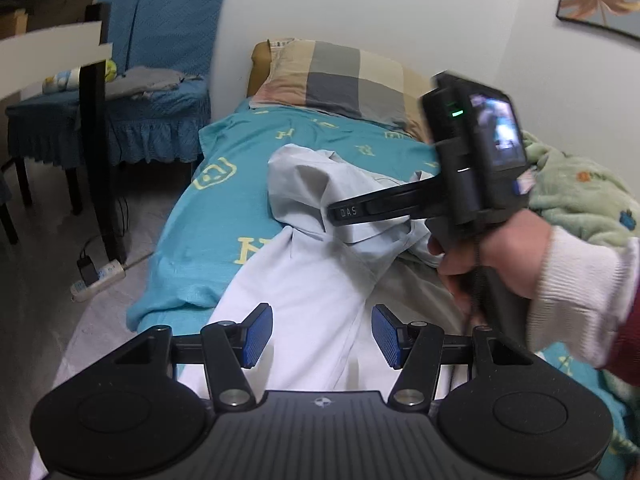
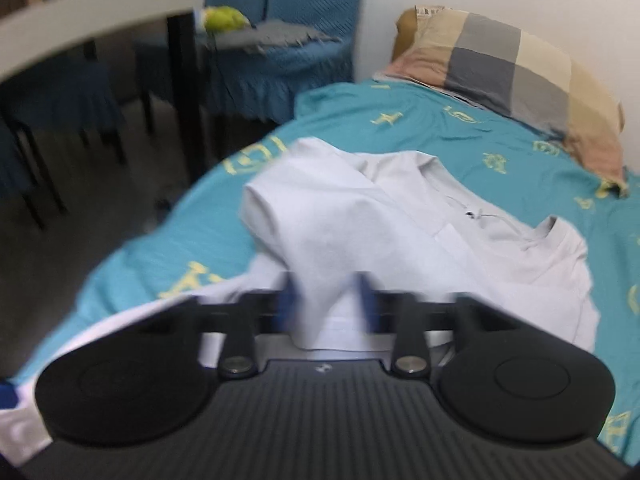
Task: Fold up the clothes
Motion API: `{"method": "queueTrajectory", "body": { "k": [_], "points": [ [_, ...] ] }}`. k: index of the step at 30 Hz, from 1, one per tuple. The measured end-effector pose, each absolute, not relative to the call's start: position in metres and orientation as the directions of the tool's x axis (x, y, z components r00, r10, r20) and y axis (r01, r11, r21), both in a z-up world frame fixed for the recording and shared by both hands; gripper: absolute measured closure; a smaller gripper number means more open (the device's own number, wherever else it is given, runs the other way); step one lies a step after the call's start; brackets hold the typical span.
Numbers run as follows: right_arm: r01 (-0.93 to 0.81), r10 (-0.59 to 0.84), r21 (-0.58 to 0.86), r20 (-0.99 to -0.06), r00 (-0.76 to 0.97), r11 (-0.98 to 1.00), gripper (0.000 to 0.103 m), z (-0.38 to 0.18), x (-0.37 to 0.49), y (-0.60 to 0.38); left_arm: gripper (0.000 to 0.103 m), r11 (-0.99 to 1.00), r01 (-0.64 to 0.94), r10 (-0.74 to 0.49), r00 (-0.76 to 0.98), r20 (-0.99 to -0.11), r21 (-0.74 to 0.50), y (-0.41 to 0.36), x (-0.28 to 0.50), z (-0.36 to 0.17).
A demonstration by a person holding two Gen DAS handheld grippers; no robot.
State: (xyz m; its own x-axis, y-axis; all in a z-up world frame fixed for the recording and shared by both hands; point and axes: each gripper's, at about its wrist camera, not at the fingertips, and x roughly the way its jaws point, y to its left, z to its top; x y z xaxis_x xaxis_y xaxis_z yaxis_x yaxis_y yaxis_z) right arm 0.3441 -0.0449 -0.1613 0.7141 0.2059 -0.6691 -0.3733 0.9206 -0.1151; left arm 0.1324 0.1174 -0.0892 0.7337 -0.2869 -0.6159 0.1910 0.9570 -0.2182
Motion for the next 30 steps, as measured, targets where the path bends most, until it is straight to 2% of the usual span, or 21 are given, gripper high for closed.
{"method": "queueTrajectory", "body": {
  "k": [5,8,12,16,20,25,27,28,29,30],
  "points": [
    [-0.233,0.164,-0.046,-0.578,0.799,0.971,0.100,-0.133,0.371,-0.070,0.045,0.948,0.189,-0.309,0.742,-0.595,-0.256,0.121,0.128,-0.085],
    [-0.143,0.126,0.014,-0.569,0.813,0.990,0.100,-0.119,0.407,-0.091,0.045,0.943,0.195,-0.322,0.741,-0.589,-0.270,0.119,0.128,-0.085],
    [-0.019,0.068,0.086,-0.622,0.780,0.996,0.100,-0.129,0.461,-0.120,0.045,0.945,0.197,-0.319,0.729,-0.605,-0.261,0.115,0.133,-0.091],
    [0.032,0.035,0.083,-0.699,0.714,0.996,0.099,-0.169,0.488,-0.135,0.045,0.948,0.186,-0.310,0.716,-0.625,-0.256,0.115,0.138,-0.100],
    [0.038,0.093,0.168,-0.704,0.704,0.985,0.097,-0.191,0.483,-0.146,0.045,0.951,0.177,-0.301,0.708,-0.639,-0.252,0.115,0.145,-0.107],
    [0.019,0.209,0.317,-0.668,0.714,0.948,0.095,-0.167,0.451,-0.163,0.045,0.949,0.171,-0.305,0.701,-0.644,-0.264,0.119,0.152,-0.111],
    [-0.006,0.241,0.340,-0.653,0.718,0.940,0.092,-0.149,0.423,-0.169,0.045,0.949,0.174,-0.307,0.699,-0.646,-0.262,0.118,0.152,-0.110],
    [-0.016,0.253,0.345,-0.652,0.715,0.938,0.085,-0.140,0.406,-0.173,0.045,0.949,0.178,-0.308,0.698,-0.647,-0.259,0.117,0.151,-0.109],
    [-0.020,0.255,0.349,-0.646,0.719,0.937,0.072,-0.132,0.385,-0.177,0.045,0.949,0.182,-0.309,0.700,-0.644,-0.257,0.117,0.147,-0.107],
    [-0.023,0.258,0.352,-0.641,0.723,0.936,0.065,-0.123,0.365,-0.181,0.045,0.949,0.187,-0.310,0.702,-0.641,-0.254,0.116,0.144,-0.104]
  ]
}}
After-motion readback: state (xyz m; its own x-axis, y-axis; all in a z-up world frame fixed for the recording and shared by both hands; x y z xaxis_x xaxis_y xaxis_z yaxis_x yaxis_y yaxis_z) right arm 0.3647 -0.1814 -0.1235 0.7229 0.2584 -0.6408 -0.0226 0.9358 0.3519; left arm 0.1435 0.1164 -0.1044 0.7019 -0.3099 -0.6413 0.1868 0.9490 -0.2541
